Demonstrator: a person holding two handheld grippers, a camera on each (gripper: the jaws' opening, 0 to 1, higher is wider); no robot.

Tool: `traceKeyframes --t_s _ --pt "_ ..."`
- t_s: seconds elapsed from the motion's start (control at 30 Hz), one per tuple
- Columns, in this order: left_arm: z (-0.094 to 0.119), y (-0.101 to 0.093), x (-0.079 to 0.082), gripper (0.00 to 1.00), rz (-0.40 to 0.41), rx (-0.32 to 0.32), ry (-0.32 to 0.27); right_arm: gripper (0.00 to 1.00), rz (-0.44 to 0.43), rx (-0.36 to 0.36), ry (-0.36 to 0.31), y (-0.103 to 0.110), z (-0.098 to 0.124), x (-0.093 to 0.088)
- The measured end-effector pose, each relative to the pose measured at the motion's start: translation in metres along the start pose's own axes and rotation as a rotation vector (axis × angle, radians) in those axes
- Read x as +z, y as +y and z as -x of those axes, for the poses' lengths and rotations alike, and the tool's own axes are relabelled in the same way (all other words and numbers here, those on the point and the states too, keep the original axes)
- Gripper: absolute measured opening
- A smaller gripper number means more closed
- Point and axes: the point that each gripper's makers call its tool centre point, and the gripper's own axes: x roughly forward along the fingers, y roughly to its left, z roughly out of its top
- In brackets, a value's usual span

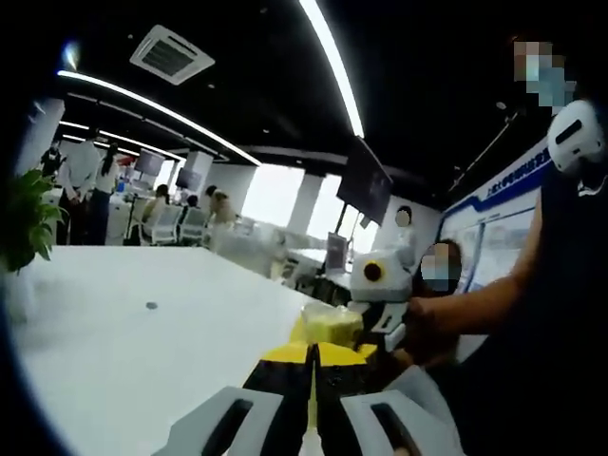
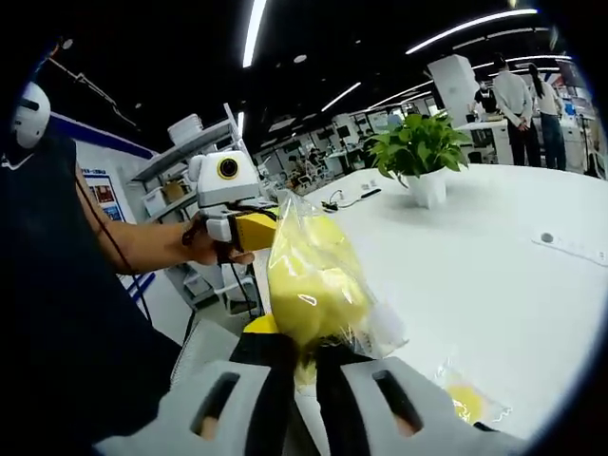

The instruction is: Compare the silicone blocks by pressing each to a similar depth, holding the contact briefly, and releasing to observe deformation and rebound differences across the visible hardness samples.

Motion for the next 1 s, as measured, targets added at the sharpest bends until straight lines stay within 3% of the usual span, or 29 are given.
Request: traceKeyframes --t_s 0.2,0.4,0.63,0.8,0.87,1.0 --pt "0.0025 0.0029 0.0035 0.0 -0.011 0.017 -0.013 0.03 0.005 -0.002 -0.016 0.0011 -0.0026 0.0036" --pt "0.0049 0.0068 -0.0005 0.0 0.099 0.041 -0.018 0.03 0.0 -0.006 -0.003 0.0013 -0.0045 0.0009" --pt "0.0063 0.0053 0.0019 0.0 0.051 0.037 -0.014 0.04 -0.009 -0.013 -0.013 0.0002 -0.0055 0.0028" --pt "0.0091 0.0028 0.0001 0.0 0.082 0.023 -0.013 0.02 -0.015 0.014 0.017 0.0081 -0.007 0.0025" --pt "0.0089 0.0032 0.0 0.0 0.068 0.028 -0.013 0.02 0.029 0.001 0.023 0.0058 -0.0072 0.0026" --pt "0.0083 0.0037 0.0012 0.0 0.071 0.038 -0.003 0.01 -0.001 -0.001 0.022 0.004 -0.0068 0.0022"
